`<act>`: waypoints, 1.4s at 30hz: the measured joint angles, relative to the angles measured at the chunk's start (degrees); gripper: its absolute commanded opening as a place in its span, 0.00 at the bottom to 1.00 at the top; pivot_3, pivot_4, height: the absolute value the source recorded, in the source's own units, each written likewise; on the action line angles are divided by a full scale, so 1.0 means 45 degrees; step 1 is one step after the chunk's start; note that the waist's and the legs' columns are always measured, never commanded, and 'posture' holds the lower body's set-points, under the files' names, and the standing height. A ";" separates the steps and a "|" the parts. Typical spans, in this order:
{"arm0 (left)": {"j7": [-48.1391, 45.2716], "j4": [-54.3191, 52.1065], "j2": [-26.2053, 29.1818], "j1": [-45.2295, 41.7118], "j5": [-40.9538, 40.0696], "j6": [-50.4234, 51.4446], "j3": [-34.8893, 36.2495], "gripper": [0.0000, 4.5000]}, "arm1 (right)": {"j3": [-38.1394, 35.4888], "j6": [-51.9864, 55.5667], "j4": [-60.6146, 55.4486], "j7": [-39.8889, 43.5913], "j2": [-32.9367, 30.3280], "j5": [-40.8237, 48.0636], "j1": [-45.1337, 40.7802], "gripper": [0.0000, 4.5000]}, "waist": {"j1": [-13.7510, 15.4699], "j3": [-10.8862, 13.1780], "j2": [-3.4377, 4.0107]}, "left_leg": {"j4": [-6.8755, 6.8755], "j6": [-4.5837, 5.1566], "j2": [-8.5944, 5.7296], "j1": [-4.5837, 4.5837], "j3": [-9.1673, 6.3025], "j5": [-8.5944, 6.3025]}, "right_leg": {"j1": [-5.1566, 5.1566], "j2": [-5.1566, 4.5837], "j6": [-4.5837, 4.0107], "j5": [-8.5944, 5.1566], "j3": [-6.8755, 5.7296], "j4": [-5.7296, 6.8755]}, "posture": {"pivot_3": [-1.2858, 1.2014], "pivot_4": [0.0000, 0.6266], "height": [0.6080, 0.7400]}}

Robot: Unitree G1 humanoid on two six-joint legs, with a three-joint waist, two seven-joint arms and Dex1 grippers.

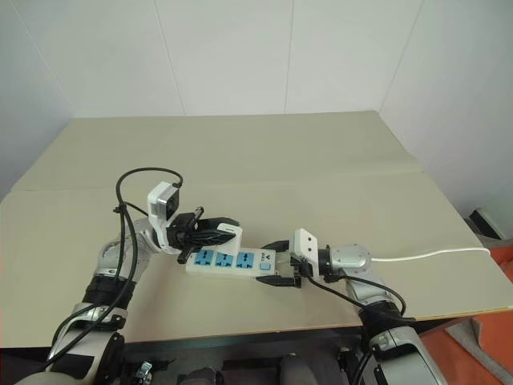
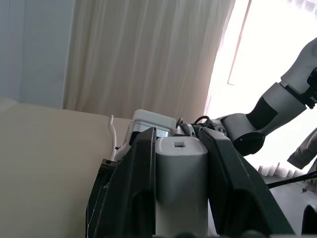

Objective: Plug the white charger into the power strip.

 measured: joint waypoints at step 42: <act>-0.0084 0.2556 -0.1022 0.0333 0.1409 -0.4138 -0.0736 0.22 | 0.0020 0.0112 -0.0538 -0.0116 0.0125 -0.0446 0.0171 0.76 | 0.0034 -0.0027 -0.0001 | -0.0010 0.0001 -0.0002 -0.0002 0.0003 -0.0001 | -0.0004 0.0000 0.0006 -0.0005 0.0005 -0.0004 | 0.52 0.24 1.00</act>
